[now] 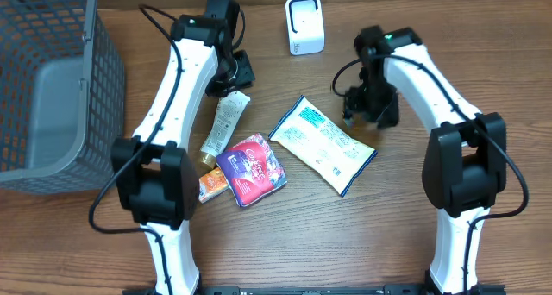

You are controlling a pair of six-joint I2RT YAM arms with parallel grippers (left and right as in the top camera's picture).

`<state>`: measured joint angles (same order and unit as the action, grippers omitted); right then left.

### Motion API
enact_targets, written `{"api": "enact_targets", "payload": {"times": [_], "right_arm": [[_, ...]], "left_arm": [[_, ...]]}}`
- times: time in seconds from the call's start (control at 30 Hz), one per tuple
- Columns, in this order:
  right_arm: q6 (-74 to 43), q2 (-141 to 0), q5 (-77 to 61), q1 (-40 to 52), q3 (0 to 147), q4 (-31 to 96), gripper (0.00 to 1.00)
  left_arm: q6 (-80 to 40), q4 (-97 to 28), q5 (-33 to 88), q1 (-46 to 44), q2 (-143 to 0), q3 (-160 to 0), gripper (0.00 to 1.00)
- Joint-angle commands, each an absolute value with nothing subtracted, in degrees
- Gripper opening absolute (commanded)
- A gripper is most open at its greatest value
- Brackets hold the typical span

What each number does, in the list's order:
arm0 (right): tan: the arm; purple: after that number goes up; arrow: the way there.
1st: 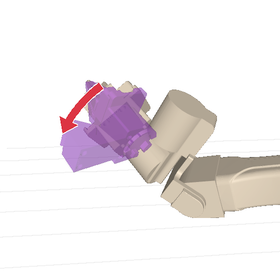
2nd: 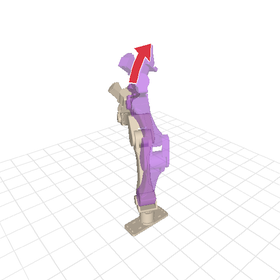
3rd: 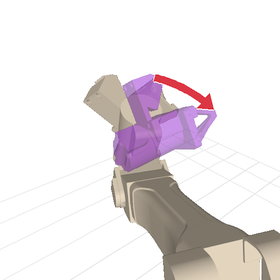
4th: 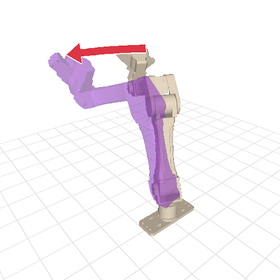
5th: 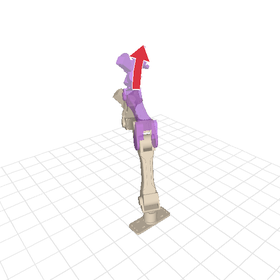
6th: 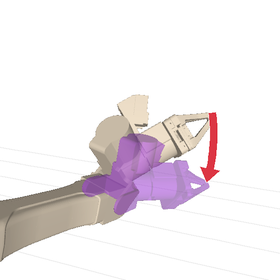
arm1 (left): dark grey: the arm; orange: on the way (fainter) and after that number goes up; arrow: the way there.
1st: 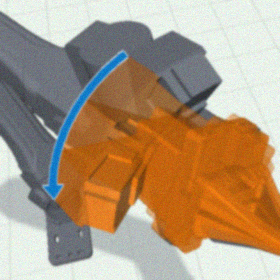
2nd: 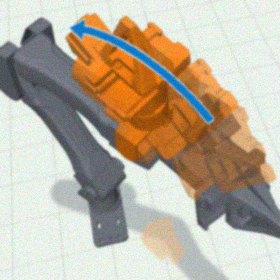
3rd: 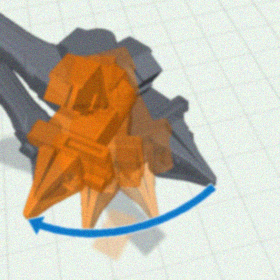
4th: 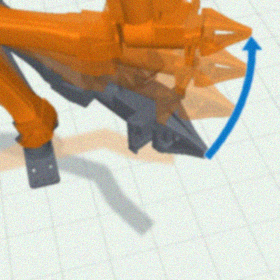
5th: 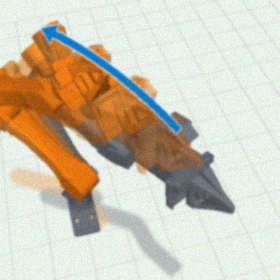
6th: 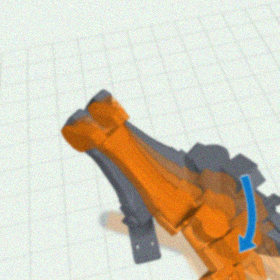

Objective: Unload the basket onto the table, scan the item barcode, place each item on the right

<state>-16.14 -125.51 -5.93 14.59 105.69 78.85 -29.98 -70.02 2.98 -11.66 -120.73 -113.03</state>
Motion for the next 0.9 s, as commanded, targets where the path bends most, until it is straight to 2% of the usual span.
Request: {"api": "enact_targets", "payload": {"times": [0.0,0.13,0.37,0.6,0.67,0.7,0.73,0.77,0.87], "right_arm": [[-3.0,-124.5,-11.7,12.7,105.8,75.9,1.00],[8.1,-124.5,-21.2,12.7,102.3,71.2,1.00],[8.4,-124.5,-27.2,14.9,95.2,61.1,1.00],[6.0,-124.5,-27.1,17.0,91.5,58.8,0.98],[4.8,-124.5,-27.1,17.4,90.6,57.9,0.89],[4.3,-124.5,-27.1,17.6,90.1,57.4,0.80],[4.2,-124.5,-27.1,17.8,89.8,57.2,0.66],[3.7,-124.5,-27.1,18.0,89.6,57.1,0.61],[0.9,-124.5,-27.1,18.0,89.6,56.9,0.31]], "left_arm": [[-29.5,-70.9,3.4,-12.1,-120.6,-112.3,1.00],[-29.6,-70.8,3.4,-12.1,-120.6,-111.9,1.00],[-29.6,-71.2,3.4,-12.1,-120.6,-111.9,1.00],[-29.5,-71.5,3.4,-12.1,-120.6,-111.9,1.00],[-29.6,-71.5,3.4,-12.1,-120.6,-111.9,1.00],[-29.6,-71.5,3.4,-12.1,-120.6,-111.9,1.00],[-29.6,-71.5,3.4,-12.1,-120.6,-111.9,1.00],[-29.5,-71.5,3.4,-12.1,-120.6,-111.9,1.00],[-29.5,-71.8,3.4,-12.1,-120.6,-111.9,1.00]]}}
